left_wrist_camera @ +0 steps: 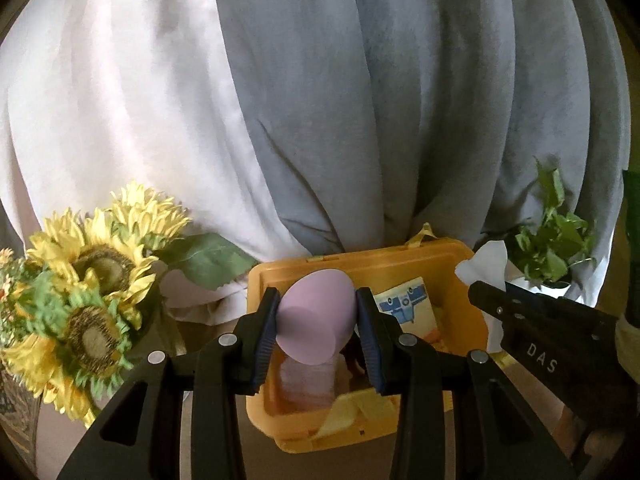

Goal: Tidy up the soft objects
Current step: 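Carry the sponge and tissue over the orange crate with both tools, then open both tools to drop the sponge and tissue into the crate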

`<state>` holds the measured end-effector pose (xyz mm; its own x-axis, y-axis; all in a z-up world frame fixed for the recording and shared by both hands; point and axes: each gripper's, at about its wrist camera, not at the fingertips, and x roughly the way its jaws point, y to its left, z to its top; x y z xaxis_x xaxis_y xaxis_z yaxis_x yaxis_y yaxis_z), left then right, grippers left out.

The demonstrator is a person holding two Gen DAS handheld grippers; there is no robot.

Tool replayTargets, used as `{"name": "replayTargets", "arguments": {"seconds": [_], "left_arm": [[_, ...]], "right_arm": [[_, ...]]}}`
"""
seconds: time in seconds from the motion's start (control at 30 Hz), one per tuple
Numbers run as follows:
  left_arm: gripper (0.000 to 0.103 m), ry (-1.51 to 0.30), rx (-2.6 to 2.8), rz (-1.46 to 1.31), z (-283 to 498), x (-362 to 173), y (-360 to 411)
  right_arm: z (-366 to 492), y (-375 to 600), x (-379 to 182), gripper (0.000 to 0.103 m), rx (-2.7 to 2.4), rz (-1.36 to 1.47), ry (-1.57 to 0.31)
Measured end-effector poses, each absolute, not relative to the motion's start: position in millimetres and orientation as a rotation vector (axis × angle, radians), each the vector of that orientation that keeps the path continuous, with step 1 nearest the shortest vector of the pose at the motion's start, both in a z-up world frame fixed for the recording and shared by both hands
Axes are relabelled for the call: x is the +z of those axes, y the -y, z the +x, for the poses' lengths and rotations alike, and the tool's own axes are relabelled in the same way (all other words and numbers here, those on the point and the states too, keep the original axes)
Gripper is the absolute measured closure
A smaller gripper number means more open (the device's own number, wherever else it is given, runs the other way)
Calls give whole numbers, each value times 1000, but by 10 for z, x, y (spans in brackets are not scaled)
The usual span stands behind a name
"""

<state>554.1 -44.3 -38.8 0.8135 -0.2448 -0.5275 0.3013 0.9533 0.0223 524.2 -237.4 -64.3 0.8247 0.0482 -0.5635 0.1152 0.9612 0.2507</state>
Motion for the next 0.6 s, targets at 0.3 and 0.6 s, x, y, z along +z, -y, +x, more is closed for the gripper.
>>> {"name": "replayTargets", "arguments": {"seconds": [0.3, 0.6], "left_arm": [[65, -611, -312, 134, 5918, -605, 580], [63, -666, -314, 172, 6140, -818, 684]], "right_arm": [[5725, 2470, -833, 83, -39, 228, -715], [6004, 2495, -1047, 83, -36, 203, -805]]}}
